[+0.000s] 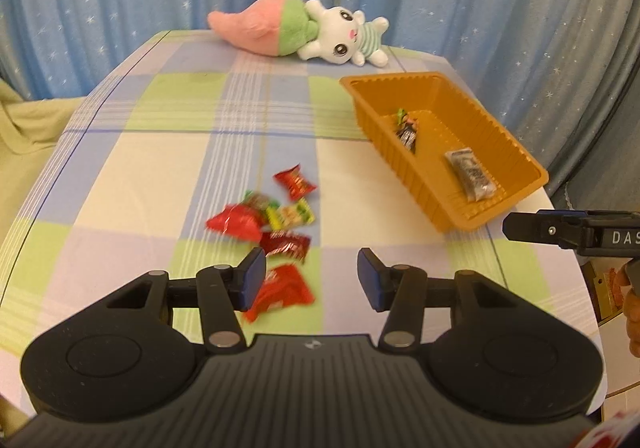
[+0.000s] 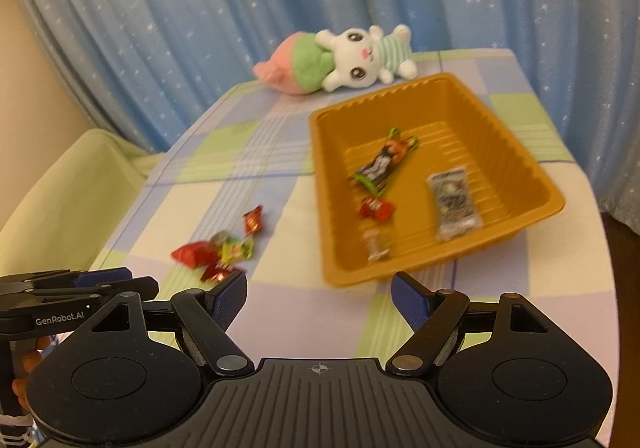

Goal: Organize snacks
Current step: 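Withdraw both open grippers from the tray toward the remaining snacks, then lower the left gripper onto the large red candy packet and close it, then grasp a red wrapped candy with the right gripper while left gripper holds its packet, then carry both red candies over the orange tray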

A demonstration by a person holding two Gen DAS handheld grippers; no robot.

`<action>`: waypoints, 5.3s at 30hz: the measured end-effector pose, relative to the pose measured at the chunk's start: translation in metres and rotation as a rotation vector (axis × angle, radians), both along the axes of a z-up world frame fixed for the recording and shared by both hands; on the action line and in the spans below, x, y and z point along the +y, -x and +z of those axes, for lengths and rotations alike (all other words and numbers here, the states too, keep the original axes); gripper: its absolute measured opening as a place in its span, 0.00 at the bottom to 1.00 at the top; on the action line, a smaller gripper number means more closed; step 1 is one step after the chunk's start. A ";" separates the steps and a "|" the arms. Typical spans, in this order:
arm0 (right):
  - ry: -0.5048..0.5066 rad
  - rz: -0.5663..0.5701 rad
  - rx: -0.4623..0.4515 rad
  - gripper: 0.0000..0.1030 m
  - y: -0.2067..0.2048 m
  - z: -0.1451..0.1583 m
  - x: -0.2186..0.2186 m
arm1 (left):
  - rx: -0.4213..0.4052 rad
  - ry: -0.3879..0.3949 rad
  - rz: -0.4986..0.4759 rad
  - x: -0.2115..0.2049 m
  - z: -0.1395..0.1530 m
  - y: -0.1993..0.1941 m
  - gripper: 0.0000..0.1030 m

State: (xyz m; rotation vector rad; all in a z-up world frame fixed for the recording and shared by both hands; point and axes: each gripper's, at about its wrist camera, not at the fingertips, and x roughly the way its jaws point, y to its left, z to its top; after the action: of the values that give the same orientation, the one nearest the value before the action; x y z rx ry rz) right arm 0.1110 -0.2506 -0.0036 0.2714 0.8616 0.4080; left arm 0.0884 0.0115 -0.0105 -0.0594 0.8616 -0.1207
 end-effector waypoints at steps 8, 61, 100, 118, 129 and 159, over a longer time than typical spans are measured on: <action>0.009 0.072 0.029 0.77 0.015 -0.010 0.029 | 0.018 -0.003 0.039 0.022 -0.007 0.023 0.46; 0.055 -0.134 0.174 0.77 0.014 -0.045 0.058 | 0.122 -0.107 -0.396 0.019 -0.085 -0.056 0.52; 0.029 -0.009 0.146 0.77 -0.001 -0.045 0.079 | 0.155 -0.026 -0.078 0.072 -0.071 -0.030 0.24; 0.003 0.156 0.072 0.64 -0.061 -0.045 0.156 | 0.085 -0.026 0.155 0.157 -0.045 -0.031 0.24; -0.054 0.098 0.164 0.54 -0.106 -0.059 0.199 | 0.094 -0.017 0.159 0.172 -0.051 -0.045 0.24; 0.055 0.153 0.167 0.26 -0.093 -0.066 0.223 | 0.101 -0.005 0.141 0.175 -0.050 -0.049 0.24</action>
State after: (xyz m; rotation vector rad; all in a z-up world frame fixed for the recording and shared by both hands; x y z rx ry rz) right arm 0.2042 -0.0280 -0.0701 0.1913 1.0599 0.5087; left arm 0.1373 0.1867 -0.0609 -0.1225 0.9553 0.0165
